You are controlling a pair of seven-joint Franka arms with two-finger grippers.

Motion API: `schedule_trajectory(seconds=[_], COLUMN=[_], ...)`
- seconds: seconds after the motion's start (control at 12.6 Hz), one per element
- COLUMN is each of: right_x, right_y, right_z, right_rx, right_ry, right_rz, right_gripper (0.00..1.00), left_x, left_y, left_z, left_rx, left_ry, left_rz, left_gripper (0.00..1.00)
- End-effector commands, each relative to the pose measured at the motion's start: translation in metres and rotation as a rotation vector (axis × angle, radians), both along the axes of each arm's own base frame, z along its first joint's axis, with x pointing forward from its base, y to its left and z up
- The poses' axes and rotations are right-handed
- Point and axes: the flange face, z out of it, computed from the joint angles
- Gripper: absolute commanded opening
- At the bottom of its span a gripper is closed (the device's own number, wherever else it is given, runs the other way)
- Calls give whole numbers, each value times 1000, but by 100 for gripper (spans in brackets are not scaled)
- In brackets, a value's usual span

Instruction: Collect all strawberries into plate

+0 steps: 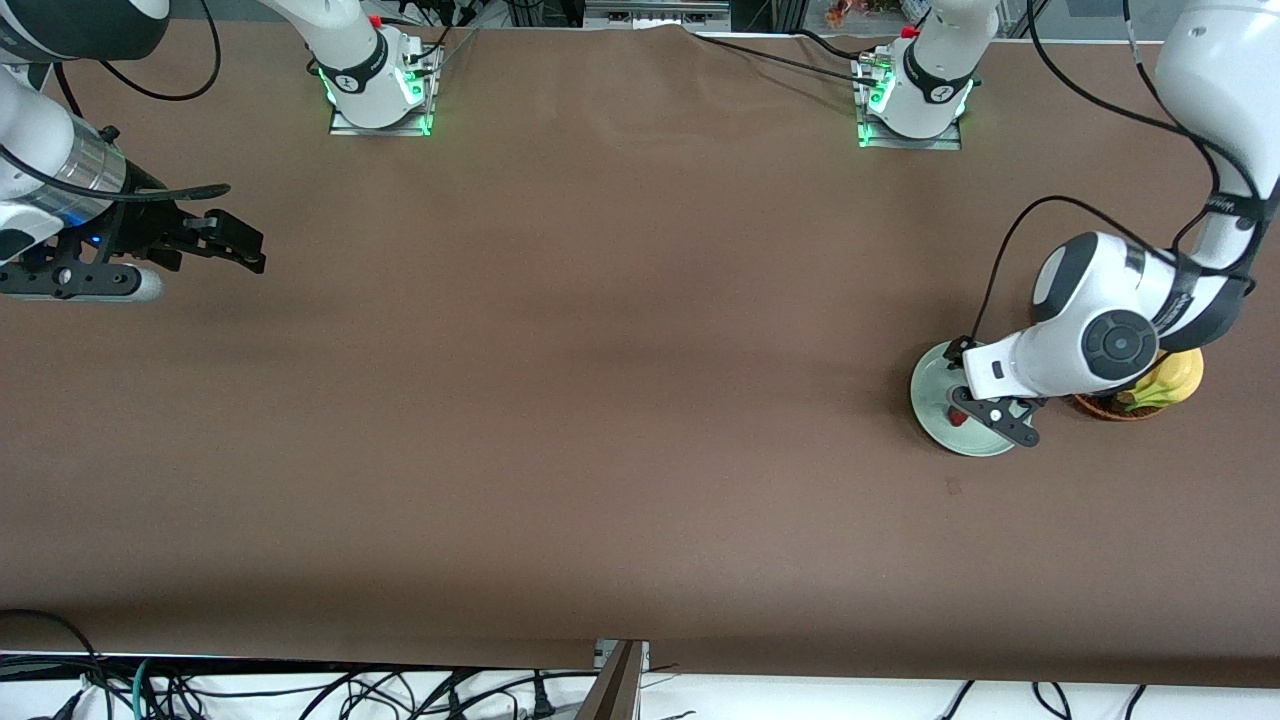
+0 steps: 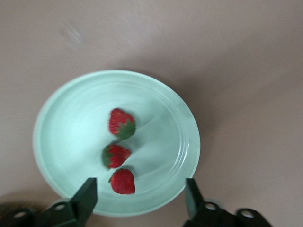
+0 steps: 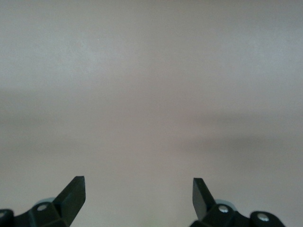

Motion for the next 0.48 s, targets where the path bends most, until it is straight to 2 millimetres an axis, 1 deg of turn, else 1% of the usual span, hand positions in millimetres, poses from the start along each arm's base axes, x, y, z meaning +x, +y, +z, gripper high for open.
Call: schedule_trajectory(seconds=[0.0, 0.08, 0.16, 0.32, 0.4], right_x=[5, 7, 10, 11, 12], right_y=[0, -1, 0, 1, 1], right_z=[10, 18, 14, 11, 11], right_rx=[-20, -18, -16, -22, -21], right_ry=[-31, -50, -43, -42, -43], right_rz=[10, 10, -6, -11, -12], right_gripper=[100, 100, 100, 100, 100], left_x=[15, 21, 25, 28, 26], left_y=[2, 2, 9, 21, 24], left_z=[73, 105, 142, 200, 233], left_rx=[54, 33, 4, -3, 1], left_ry=[-35, -18, 7, 5, -24], left_rz=[23, 59, 105, 136, 151], left_gripper=[100, 100, 100, 100, 100])
